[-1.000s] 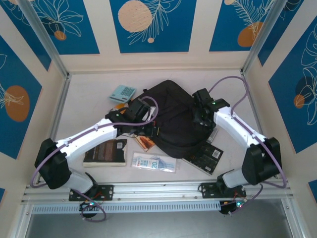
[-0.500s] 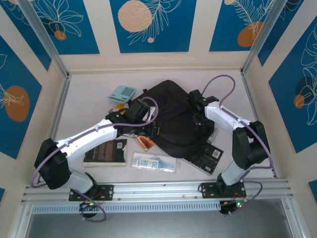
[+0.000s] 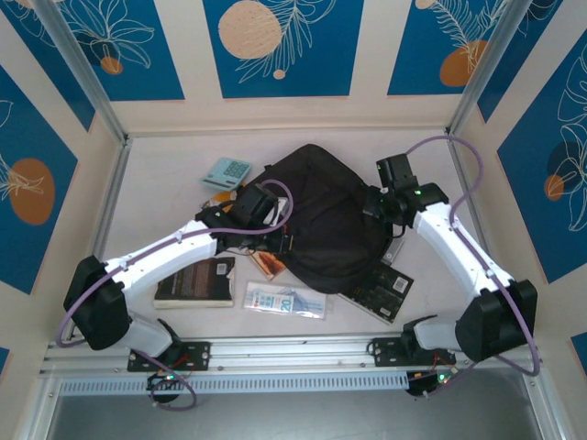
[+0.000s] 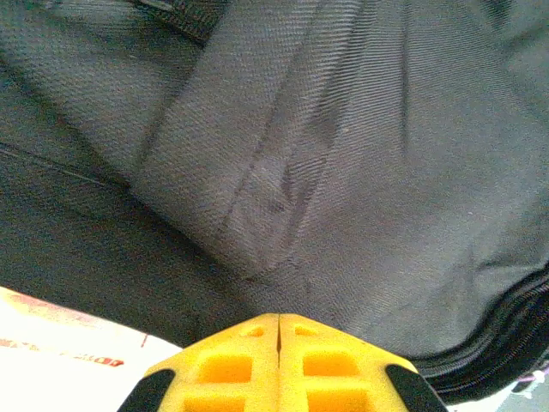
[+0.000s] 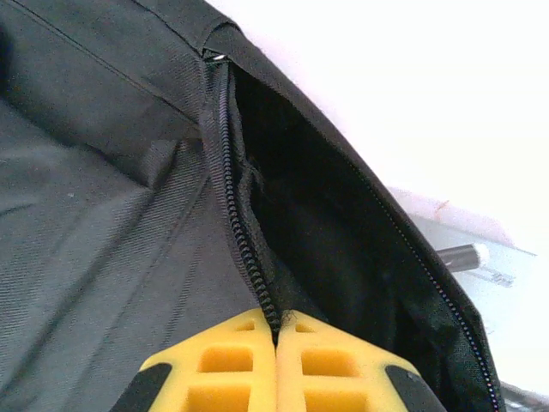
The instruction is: Pack books, pencil case, and school supplies into a backpack
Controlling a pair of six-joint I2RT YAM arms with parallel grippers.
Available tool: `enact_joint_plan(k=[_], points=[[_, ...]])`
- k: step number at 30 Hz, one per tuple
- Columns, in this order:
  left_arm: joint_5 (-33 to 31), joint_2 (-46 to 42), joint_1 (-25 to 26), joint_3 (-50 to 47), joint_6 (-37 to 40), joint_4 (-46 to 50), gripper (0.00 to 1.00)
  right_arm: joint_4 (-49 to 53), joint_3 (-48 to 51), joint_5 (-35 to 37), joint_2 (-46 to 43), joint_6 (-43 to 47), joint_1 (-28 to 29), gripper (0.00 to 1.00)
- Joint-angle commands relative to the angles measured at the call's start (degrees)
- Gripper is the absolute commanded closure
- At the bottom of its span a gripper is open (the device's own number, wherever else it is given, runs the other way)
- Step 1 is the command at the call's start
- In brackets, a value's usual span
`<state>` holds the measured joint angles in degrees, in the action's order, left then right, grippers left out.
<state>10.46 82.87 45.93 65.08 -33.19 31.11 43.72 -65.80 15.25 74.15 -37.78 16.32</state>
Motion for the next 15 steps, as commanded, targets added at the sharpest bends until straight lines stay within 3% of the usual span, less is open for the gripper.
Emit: enact_joint_plan(k=[1,3,7,12,15], points=[[-2.6,-1.9,0.0,1.2,1.6,2.8,1.0,-3.1,1.1,-11.3,-2.9,-5.4,-2.0,1.0],[-3.5,-2.1,-0.1,2.0,2.0,3.9,0.94,-3.6,1.3,-14.5,-3.8,-7.8,-3.4,1.0],[-7.6,-3.6,0.0,4.9,4.4,8.2,0.68,-4.6,1.8,-22.9,-4.5,-14.9,-7.8,1.0],[-14.8,-6.9,0.1,10.2,9.0,15.7,0.33,-6.4,3.1,-28.0,-7.0,-26.1,-12.8,1.0],[-14.2,-8.9,1.0,13.1,12.7,17.0,0.09,-8.7,4.9,-31.0,-8.5,-33.1,-15.2,1.0]])
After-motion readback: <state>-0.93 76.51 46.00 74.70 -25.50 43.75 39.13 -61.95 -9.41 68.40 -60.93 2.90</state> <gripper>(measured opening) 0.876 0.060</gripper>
